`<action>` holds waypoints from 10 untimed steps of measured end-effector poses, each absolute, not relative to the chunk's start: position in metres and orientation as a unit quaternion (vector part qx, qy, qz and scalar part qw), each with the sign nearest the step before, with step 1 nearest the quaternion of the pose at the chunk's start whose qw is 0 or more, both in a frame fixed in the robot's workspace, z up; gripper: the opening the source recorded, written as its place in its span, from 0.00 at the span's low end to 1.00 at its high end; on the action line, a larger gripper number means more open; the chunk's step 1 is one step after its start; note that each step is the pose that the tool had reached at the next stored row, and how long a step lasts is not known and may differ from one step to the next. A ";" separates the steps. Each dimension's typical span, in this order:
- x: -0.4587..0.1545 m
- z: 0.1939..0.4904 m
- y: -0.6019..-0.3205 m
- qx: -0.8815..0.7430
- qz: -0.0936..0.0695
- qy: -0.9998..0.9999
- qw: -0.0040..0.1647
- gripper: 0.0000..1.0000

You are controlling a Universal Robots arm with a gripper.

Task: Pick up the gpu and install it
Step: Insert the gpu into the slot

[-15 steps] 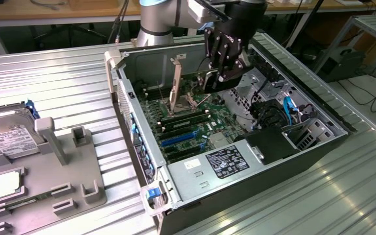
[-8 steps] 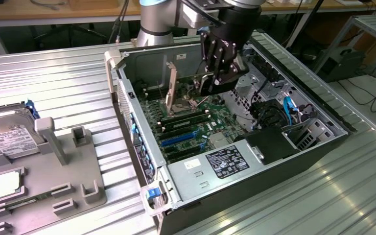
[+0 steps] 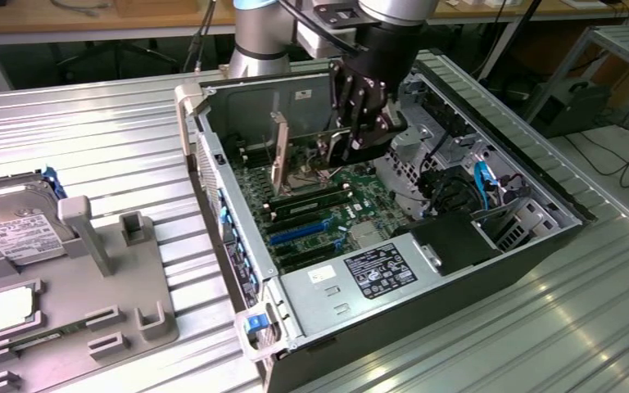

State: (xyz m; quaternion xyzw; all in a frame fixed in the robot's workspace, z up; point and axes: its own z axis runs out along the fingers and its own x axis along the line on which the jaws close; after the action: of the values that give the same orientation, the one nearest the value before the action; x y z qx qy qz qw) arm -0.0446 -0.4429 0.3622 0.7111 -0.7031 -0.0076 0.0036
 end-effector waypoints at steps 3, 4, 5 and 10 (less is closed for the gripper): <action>-0.047 0.360 -0.443 0.711 -0.006 -0.703 0.002 0.28; -0.048 0.359 -0.443 0.711 -0.004 -0.703 0.000 0.28; -0.049 0.358 -0.443 0.711 -0.003 -0.703 -0.001 0.28; -0.053 0.356 -0.443 0.711 0.005 -0.703 -0.009 0.28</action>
State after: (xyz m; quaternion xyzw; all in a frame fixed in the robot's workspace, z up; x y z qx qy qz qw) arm -0.0526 -0.4428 0.3563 0.7111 -0.7030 0.0052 -0.0091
